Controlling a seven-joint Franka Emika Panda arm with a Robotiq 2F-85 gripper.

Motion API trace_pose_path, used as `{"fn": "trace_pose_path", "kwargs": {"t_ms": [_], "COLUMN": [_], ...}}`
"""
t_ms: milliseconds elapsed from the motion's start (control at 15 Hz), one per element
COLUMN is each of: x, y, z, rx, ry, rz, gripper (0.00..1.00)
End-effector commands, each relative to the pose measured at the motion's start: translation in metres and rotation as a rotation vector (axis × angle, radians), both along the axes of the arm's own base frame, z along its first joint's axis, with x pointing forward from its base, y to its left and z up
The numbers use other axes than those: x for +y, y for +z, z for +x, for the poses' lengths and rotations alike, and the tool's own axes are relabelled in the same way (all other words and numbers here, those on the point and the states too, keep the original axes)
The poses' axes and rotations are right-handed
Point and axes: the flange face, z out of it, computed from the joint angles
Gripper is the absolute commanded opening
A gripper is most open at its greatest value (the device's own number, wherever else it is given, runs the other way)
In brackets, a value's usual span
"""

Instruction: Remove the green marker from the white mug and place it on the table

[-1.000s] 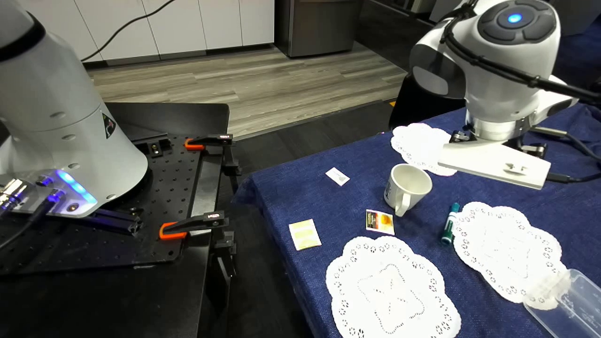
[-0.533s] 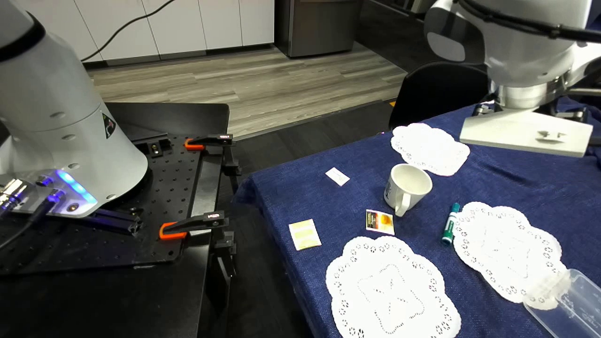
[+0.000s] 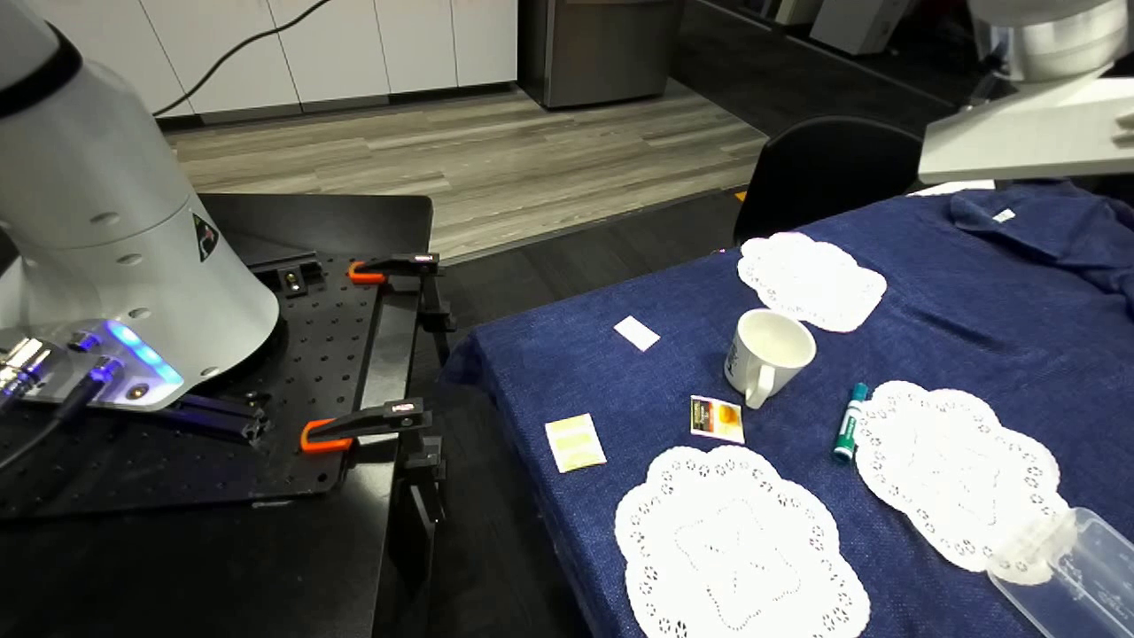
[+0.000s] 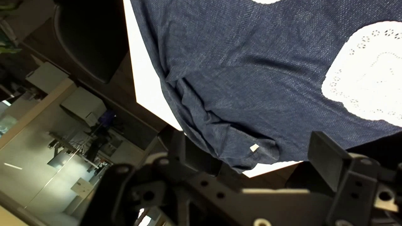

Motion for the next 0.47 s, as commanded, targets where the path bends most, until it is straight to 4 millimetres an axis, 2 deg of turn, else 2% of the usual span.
{"fn": "trace_pose_path", "kwargs": {"t_ms": [0,133,400], "x": [-0.002,-0.004,-0.004], "y": [0.007,0.018,0.017], "z": [-0.004,-0.009,-0.013], "rx": [-0.014,-0.029,-0.024], "ry": [-0.003,-0.003,-0.005], "rz": [0.001,-0.002,-0.001], "gripper": [1.00,1.00,1.00]}}
